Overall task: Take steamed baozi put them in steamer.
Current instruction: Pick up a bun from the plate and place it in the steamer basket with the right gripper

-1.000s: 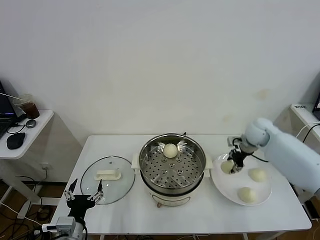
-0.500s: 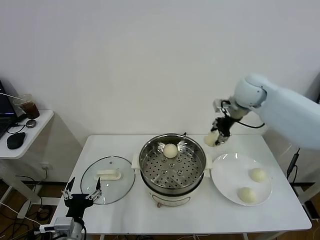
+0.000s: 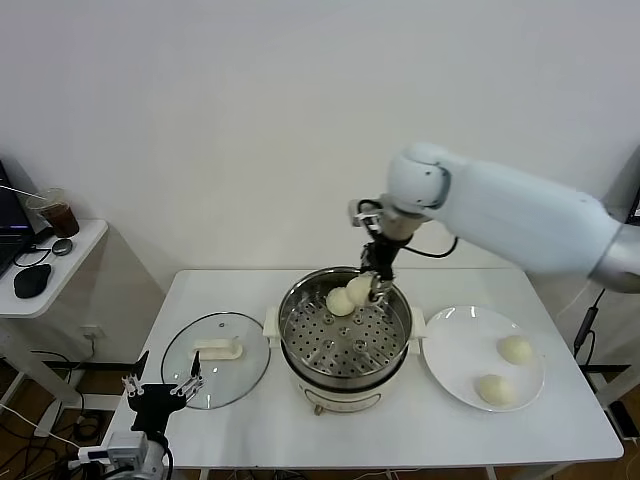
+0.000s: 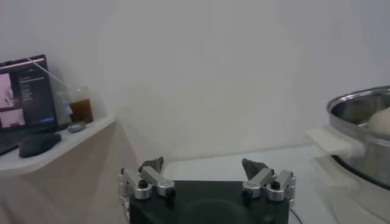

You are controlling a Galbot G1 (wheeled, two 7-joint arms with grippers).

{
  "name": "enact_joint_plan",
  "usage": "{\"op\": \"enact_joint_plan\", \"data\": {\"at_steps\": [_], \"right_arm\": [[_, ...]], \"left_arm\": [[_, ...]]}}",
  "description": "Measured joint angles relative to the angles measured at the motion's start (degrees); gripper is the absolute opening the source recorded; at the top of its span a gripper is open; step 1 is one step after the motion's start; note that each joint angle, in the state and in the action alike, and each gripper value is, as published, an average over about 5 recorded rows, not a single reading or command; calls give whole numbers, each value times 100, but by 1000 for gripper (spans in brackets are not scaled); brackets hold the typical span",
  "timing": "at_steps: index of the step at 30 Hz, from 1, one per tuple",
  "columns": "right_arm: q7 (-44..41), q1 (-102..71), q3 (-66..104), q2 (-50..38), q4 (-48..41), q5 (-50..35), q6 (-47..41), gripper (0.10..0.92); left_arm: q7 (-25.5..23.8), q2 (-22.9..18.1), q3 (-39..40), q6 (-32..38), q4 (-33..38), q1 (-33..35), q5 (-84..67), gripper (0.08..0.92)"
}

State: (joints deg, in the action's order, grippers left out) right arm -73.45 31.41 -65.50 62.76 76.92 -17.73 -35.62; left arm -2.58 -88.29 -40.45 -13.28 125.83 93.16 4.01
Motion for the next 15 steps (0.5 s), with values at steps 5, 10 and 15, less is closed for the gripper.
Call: {"op": "enact_joint_plan", "data": {"at_steps": [5,10,15], "right_arm": [[142,-175,-39,400,-143,-1,-178,543],[267,-377,-45,743,-332,88,-288,543],[345,-560,-40,993,-504,210,-346,543]], "left_arm": [[-3,1,-16,0,0,-1,-19,823],[-1,4,-31,0,-18,-2,-26,823],[0,-6,-28,0,-18,-1,-27,823]]}}
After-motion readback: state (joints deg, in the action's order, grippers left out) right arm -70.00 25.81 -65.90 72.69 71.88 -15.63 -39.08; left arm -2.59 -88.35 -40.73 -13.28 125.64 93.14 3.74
